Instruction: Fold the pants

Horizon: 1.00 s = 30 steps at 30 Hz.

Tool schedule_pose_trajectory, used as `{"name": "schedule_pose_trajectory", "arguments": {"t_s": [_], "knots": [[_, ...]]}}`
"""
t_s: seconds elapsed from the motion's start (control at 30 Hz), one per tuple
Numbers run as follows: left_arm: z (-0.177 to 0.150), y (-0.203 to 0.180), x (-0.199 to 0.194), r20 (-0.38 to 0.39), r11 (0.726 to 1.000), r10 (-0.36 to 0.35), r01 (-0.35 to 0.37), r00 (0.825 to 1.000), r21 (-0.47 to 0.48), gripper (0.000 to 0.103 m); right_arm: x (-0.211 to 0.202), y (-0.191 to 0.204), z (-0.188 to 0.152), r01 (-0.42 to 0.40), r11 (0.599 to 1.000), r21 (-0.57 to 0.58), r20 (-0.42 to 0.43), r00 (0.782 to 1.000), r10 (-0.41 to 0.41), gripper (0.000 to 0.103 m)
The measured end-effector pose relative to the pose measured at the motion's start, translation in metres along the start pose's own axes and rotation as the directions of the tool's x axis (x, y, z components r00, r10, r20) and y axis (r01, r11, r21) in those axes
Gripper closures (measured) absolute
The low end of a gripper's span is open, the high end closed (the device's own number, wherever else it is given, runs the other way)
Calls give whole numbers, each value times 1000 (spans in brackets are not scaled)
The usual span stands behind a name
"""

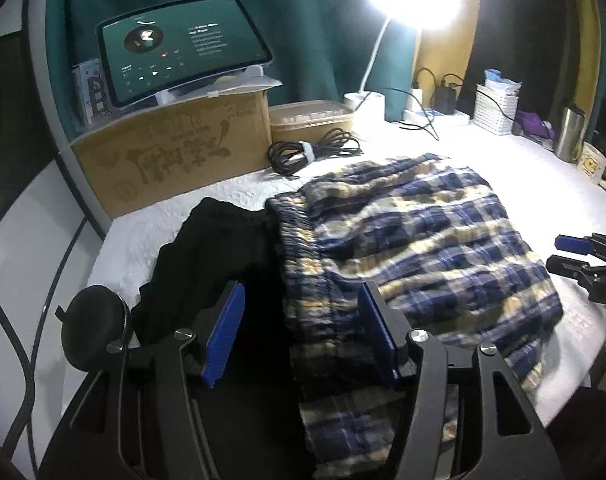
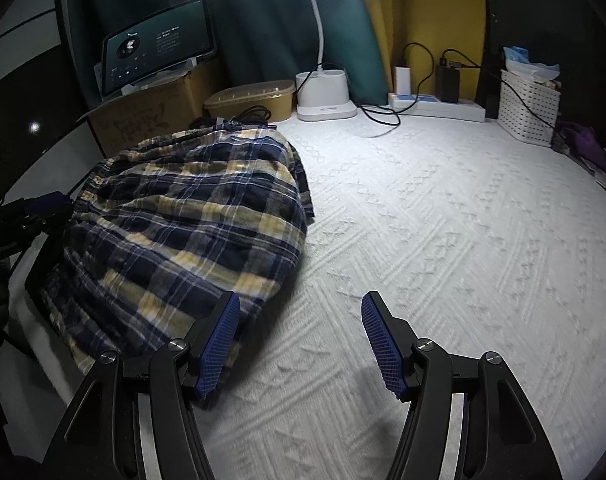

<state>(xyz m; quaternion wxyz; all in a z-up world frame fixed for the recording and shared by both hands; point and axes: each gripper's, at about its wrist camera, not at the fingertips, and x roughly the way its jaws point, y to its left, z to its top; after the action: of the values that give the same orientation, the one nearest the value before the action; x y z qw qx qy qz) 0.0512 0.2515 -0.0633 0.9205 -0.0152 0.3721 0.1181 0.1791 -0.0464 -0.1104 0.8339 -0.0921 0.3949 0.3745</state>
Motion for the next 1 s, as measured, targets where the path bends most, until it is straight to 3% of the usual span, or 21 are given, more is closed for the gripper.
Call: {"name": "schedule_pose_trajectory", "arguments": {"t_s": [0.33, 1.0], "knots": [[0, -33, -19, 24, 998, -30, 28, 999, 48, 44, -32, -20, -17, 36, 999, 36, 37, 999, -37, 38], [16, -131, -35, 90, 975, -174, 159, 981, 157, 44, -103, -70, -48, 125, 981, 147, 127, 981, -144, 38]]}}
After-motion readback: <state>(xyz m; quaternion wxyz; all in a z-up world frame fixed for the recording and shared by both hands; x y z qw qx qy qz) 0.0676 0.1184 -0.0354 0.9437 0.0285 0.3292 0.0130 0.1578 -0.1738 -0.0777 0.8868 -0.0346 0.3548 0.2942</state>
